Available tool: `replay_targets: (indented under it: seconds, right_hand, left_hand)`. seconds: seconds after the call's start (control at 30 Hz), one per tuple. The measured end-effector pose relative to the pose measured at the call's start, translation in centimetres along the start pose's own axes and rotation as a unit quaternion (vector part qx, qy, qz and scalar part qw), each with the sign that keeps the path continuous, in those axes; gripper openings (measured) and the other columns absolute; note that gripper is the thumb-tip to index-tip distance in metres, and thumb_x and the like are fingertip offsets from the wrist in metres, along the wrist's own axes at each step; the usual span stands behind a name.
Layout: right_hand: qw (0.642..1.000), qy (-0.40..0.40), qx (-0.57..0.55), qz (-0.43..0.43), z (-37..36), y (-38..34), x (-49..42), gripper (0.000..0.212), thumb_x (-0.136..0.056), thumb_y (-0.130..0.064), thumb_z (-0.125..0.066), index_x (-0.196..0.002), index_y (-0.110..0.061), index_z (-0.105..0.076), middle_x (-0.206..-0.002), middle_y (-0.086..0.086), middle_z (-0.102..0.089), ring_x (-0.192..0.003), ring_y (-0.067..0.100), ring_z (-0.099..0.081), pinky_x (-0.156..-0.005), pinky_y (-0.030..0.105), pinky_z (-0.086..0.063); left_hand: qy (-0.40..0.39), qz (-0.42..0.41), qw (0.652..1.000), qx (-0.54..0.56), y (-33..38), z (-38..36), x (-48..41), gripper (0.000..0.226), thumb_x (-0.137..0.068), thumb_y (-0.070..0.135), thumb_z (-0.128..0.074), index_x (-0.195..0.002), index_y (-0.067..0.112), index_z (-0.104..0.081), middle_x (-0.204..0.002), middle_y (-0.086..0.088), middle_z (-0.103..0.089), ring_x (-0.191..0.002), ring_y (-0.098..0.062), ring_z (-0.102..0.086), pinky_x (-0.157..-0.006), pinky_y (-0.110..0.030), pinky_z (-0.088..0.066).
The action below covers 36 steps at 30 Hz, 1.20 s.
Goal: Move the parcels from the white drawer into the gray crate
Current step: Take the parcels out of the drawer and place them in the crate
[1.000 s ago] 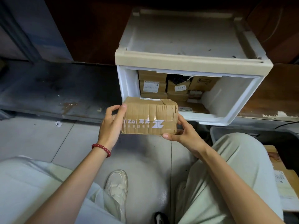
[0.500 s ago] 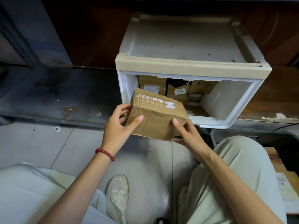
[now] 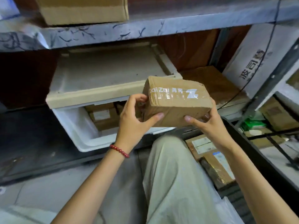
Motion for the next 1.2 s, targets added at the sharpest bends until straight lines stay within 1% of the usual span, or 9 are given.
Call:
replay_targets:
  seconds: [0.17,0.33,0.4,0.47,0.63,0.73,0.87,1.1,1.2]
  right_hand:
    - [0.991,0.122,-0.008,-0.051,9.8,3.3,4.0,0.078,-0.074,-0.029,-0.079,-0.138,-0.034,-0.035,-0.127,-0.020,-0.053,-0.110,-0.011,-0.054,-0.085,0.017,-0.051]
    - [0.957,0.231,-0.041,-0.169,15.2,9.7,10.5,0.085,-0.069,-0.048,-0.074,-0.141,-0.039,-0.031,-0.131,-0.012,-0.054,-0.114,0.009,-0.057,-0.073,0.027,-0.058]
    - [0.940,0.246,-0.073,-0.224,15.5,12.8,13.3,0.084,-0.073,-0.048,-0.072,-0.143,-0.042,-0.025,-0.133,-0.005,-0.053,-0.114,0.019,-0.059,-0.072,0.037,-0.060]
    - [0.922,0.261,-0.100,-0.268,14.9,15.8,16.3,0.073,-0.082,-0.040,-0.068,-0.141,-0.039,-0.025,-0.129,-0.003,-0.053,-0.112,0.022,-0.060,-0.065,0.035,-0.060]
    - [0.884,0.245,-0.128,-0.377,11.5,21.3,21.9,0.066,-0.087,-0.038,-0.066,-0.140,-0.033,-0.027,-0.122,-0.003,-0.059,-0.096,0.027,-0.068,-0.061,0.039,-0.060]
    - [0.859,0.249,-0.141,-0.426,10.0,23.6,23.4,0.061,-0.086,-0.043,-0.067,-0.135,-0.034,-0.031,-0.119,0.000,-0.059,-0.086,0.032,-0.071,-0.067,0.047,-0.061]
    - [0.827,0.238,-0.144,-0.488,7.8,25.9,25.1,0.059,-0.086,-0.048,-0.065,-0.133,-0.037,-0.030,-0.117,-0.002,-0.057,-0.090,0.024,-0.068,-0.074,0.042,-0.061]
    - [0.756,0.286,-0.227,-0.543,5.1,29.0,25.5,0.063,-0.085,-0.041,-0.069,-0.133,-0.032,-0.029,-0.105,-0.006,-0.053,-0.091,0.023,-0.065,-0.076,0.049,-0.059]
    - [0.750,0.291,-0.219,-0.553,5.1,29.4,24.2,0.056,-0.087,-0.039,-0.068,-0.127,-0.031,-0.030,-0.102,-0.010,-0.051,-0.086,0.015,-0.062,-0.068,0.043,-0.060]
  left_hand:
    - [-0.130,-0.014,0.991,0.011,2.8,-11.4,-2.0,0.052,-0.076,0.039,-0.077,-0.119,0.027,-0.050,-0.119,0.010,-0.058,-0.106,0.004,-0.053,-0.080,-0.002,-0.041]
    - [-0.269,-0.007,0.962,-0.038,1.7,-21.8,-0.4,0.055,-0.080,0.041,-0.074,-0.124,0.031,-0.044,-0.123,0.011,-0.057,-0.109,-0.003,-0.055,-0.091,-0.025,-0.048]
    - [-0.324,0.004,0.943,-0.079,0.3,-24.9,1.1,0.057,-0.079,0.045,-0.073,-0.126,0.034,-0.042,-0.126,0.010,-0.056,-0.111,-0.009,-0.055,-0.092,-0.031,-0.049]
    - [-0.371,0.007,0.917,-0.144,-1.5,-27.0,3.2,0.062,-0.076,0.050,-0.073,-0.127,0.036,-0.041,-0.127,0.008,-0.057,-0.112,-0.015,-0.057,-0.091,-0.037,-0.050]
    - [-0.506,0.033,0.820,-0.263,-6.3,-29.9,8.3,0.076,-0.077,0.046,-0.074,-0.138,0.028,-0.032,-0.130,-0.004,-0.054,-0.110,-0.025,-0.056,-0.084,-0.030,-0.043]
    - [-0.535,0.044,0.796,-0.279,-7.8,-30.8,9.1,0.080,-0.078,0.041,-0.075,-0.140,0.023,-0.029,-0.129,-0.008,-0.055,-0.111,-0.028,-0.056,-0.080,-0.029,-0.041]
    - [-0.574,0.111,0.753,-0.302,-12.2,-31.3,11.6,0.093,-0.074,0.041,-0.078,-0.145,0.021,-0.022,-0.128,-0.014,-0.056,-0.114,-0.032,-0.055,-0.094,-0.036,-0.046]
    - [-0.615,0.085,0.700,-0.353,-15.7,-32.3,13.9,0.106,-0.075,0.032,-0.078,-0.153,0.017,-0.007,-0.157,-0.007,-0.014,-0.135,-0.029,-0.036,-0.111,-0.037,-0.034]
    - [-0.622,0.089,0.689,-0.361,-16.8,-32.5,13.8,0.109,-0.077,0.030,-0.076,-0.153,0.019,0.000,-0.157,-0.008,-0.015,-0.135,-0.029,-0.036,-0.110,-0.038,-0.035]
Point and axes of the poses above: each hand's wrist, its own x-axis away from the middle knuckle, its own z-axis out of the back of the hand, y = z × x, the point moved 8 cm from there along -x, towards the middle knuckle
